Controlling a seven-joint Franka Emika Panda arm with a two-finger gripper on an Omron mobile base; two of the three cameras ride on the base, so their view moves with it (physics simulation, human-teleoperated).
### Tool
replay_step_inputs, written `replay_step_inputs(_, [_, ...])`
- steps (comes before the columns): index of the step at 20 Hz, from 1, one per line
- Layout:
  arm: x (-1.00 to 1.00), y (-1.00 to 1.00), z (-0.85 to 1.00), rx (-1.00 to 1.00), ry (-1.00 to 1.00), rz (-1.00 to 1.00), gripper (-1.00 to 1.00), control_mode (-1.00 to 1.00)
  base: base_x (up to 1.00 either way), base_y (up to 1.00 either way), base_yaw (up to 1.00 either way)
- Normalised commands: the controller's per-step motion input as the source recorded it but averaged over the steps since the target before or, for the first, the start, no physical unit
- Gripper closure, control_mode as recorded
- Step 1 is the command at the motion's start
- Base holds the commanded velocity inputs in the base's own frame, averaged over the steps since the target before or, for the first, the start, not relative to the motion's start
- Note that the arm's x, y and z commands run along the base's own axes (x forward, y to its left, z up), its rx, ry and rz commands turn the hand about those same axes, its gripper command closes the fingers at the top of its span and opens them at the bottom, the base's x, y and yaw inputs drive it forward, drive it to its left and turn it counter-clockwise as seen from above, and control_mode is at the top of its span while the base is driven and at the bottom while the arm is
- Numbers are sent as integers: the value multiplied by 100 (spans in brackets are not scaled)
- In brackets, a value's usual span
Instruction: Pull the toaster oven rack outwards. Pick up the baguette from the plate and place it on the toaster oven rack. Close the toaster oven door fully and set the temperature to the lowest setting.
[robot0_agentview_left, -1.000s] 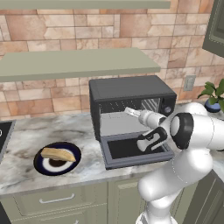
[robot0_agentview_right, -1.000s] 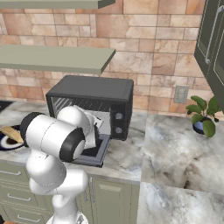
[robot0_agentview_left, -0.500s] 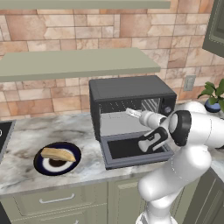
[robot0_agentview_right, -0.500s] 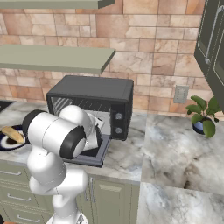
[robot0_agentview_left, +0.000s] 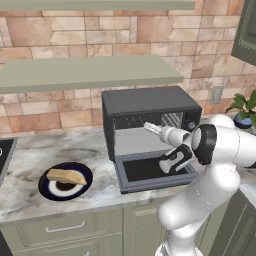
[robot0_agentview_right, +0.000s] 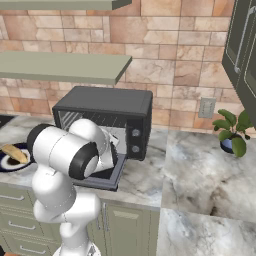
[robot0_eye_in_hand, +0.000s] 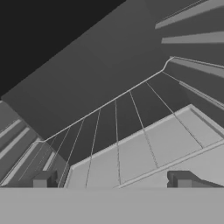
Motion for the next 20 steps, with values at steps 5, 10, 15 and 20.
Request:
replay_step_inputs(5, [16,-5,-6,5,0,0,-100,-100,0,0,0])
replay_step_inputs(10, [14,-2,-5,3,0,0,-100,-100,0,0,0])
replay_step_inputs(15, [2,-1,-2,3,0,0,-100,-100,0,0,0])
replay_step_inputs(20, [0,0,0,0,0,0,100,-100,0,0,0])
